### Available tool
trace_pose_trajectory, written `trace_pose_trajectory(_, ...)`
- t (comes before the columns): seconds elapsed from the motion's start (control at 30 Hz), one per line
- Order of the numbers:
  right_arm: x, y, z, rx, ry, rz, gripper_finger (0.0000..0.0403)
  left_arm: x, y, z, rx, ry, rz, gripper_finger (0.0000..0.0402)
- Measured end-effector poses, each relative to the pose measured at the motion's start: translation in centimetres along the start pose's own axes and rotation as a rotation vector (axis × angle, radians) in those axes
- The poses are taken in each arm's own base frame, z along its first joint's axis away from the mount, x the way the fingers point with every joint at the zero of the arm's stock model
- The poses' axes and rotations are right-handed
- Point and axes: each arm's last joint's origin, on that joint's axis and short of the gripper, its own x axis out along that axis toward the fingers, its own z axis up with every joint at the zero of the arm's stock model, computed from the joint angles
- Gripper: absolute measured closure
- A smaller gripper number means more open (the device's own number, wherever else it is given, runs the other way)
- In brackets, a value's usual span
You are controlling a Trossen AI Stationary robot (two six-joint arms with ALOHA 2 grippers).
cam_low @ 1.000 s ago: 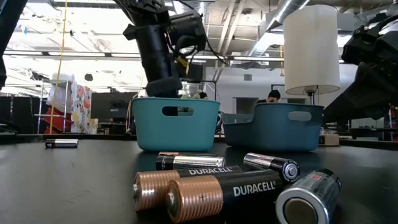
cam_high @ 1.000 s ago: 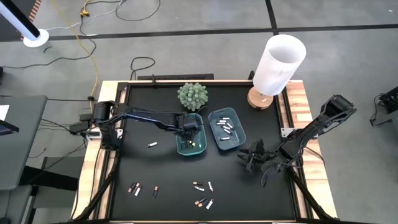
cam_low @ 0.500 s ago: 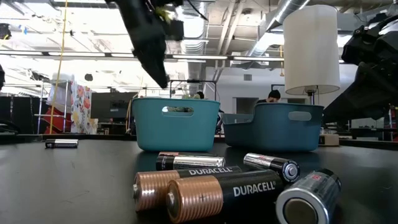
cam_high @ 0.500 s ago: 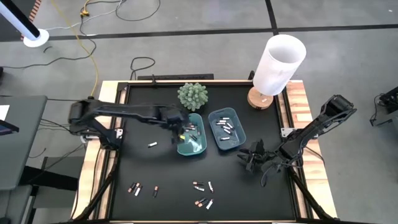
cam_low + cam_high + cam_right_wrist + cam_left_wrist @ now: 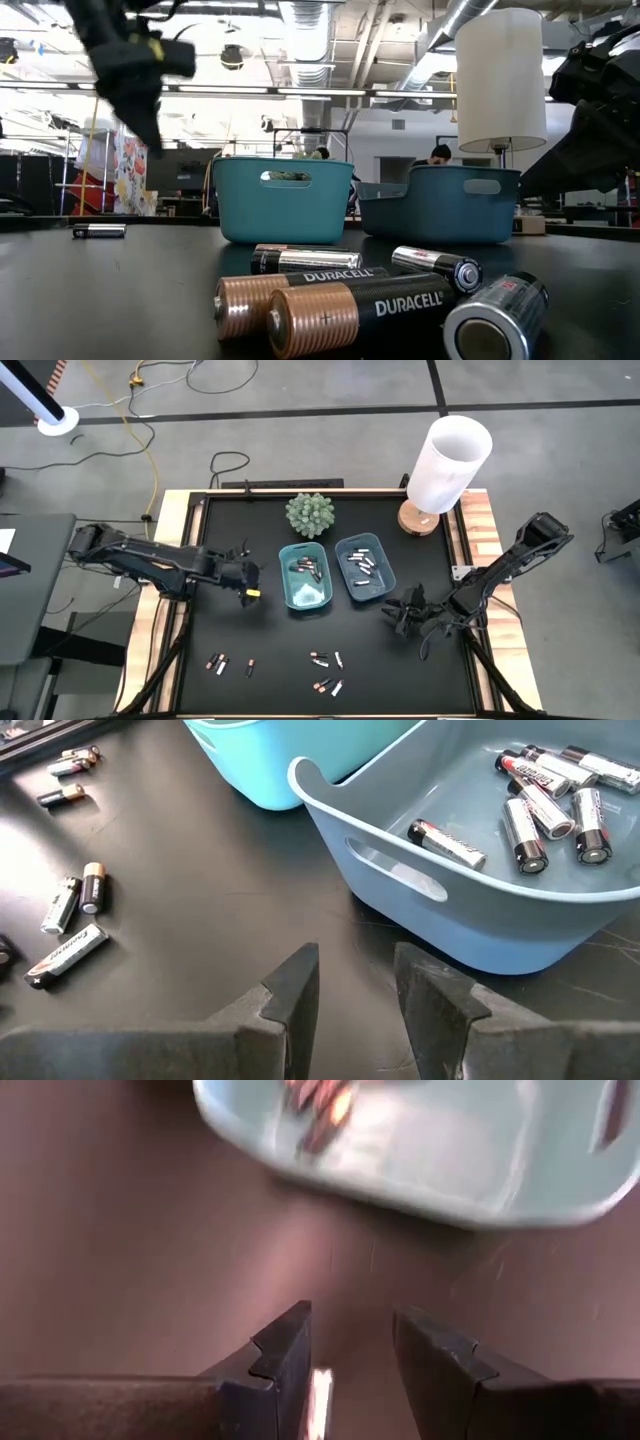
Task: Sort batteries
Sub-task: Put the white battery into the blue bin
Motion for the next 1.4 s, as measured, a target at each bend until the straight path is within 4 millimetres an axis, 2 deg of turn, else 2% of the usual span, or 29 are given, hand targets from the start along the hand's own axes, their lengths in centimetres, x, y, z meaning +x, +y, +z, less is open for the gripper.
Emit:
trace_pose_trajectory(0.13,0.0,0.0,0.0,0.0,0.0,0.0,0.0253,1.6,0.5,-2.3,-0.091,0.074,0.043,0.0265)
trace_pose_trajectory(0.3,0.0,0.0,0.0,0.0,0.0,0.0,0.0253,3.3,1.0,-3.8,-0.106,0.152,0.09,0.0265)
trace_pose_trajectory(0.63,0.0,0.0,0.0,0.0,0.0,0.0,0.0253,5.3,0.8,-4.5,-0.063,0.284,0.096,0.0265)
trace_pose_trajectory(1.03,0.0,0.0,0.0,0.0,0.0,0.0,0.0253,8.8,-0.1,-5.4,0.053,0.45,0.129,0.0266)
trace_pose_trajectory(1.13,0.0,0.0,0.0,0.0,0.0,0.001,0.0253,8.9,-0.1,-5.4,0.052,0.452,0.129,0.0287)
trace_pose_trajectory(1.3,0.0,0.0,0.0,0.001,0.0,0.001,0.0253,8.6,-0.2,-5.3,0.047,0.429,0.105,0.0366)
trace_pose_trajectory(1.4,0.0,0.0,0.0,0.0,0.0,0.0,0.0253,8.0,-0.1,-4.9,0.042,0.388,0.098,0.0366)
